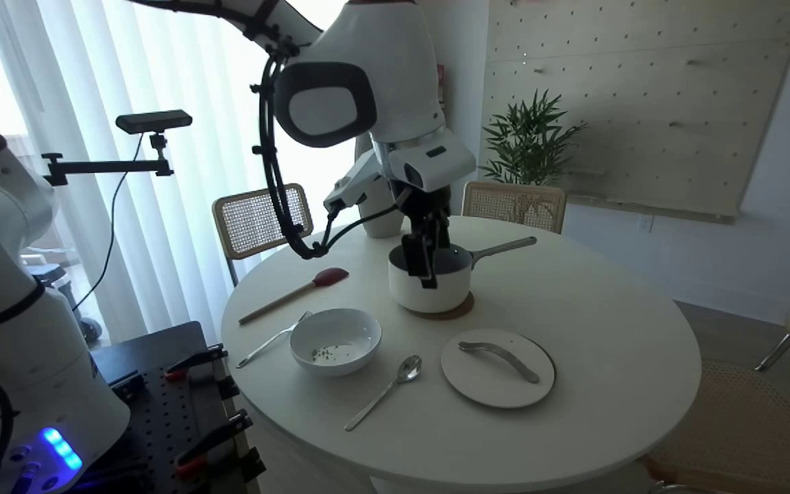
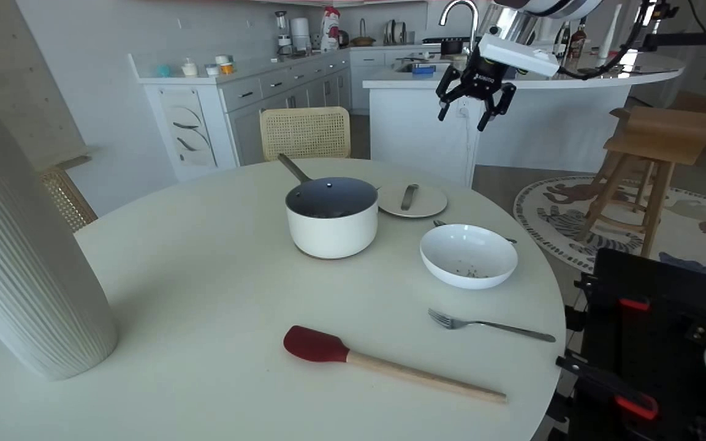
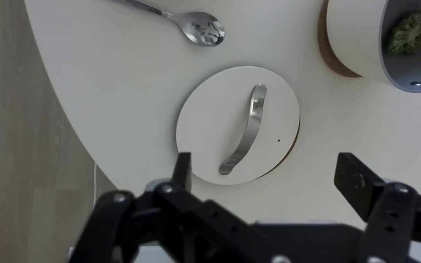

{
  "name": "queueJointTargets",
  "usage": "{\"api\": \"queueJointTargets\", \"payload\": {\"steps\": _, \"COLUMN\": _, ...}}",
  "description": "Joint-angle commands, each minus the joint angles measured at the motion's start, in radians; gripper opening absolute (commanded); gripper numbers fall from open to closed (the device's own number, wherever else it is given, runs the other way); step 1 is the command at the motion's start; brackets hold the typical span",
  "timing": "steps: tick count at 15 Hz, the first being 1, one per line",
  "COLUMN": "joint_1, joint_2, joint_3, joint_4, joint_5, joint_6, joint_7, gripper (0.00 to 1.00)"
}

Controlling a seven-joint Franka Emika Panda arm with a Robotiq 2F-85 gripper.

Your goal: Take the broccoli from the white bowl and put it in the white pot then take the wooden spatula out of the pot and put it on the table then put the white lid on the pot

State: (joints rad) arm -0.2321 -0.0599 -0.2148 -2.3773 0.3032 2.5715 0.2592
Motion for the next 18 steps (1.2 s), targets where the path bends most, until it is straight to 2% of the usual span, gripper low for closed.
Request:
{"api": "queueJointTargets", "payload": {"steps": 1, "joint_1": 0.006, "joint_2": 0.114, "joint_3": -0.007, "joint_4": 0.087, "joint_5": 0.076, "joint_6": 0.030, "joint_7": -0.026, "gripper": 1.00}}
{"api": "queueJointTargets", "payload": {"steps": 10, "joint_1": -0.008, "joint_2": 0.351, "joint_3": 0.017, "joint_4": 0.295, "joint_5": 0.099, "joint_6": -0.008, "joint_7": 0.000, "gripper": 1.00}}
{"api": "queueJointTargets", "payload": {"steps": 18, "joint_1": -0.004, "joint_2": 0.543, "joint_3": 0.050, "joint_4": 0.511, "joint_5": 0.080, "joint_6": -0.121, "joint_7": 0.053, "gripper": 1.00}}
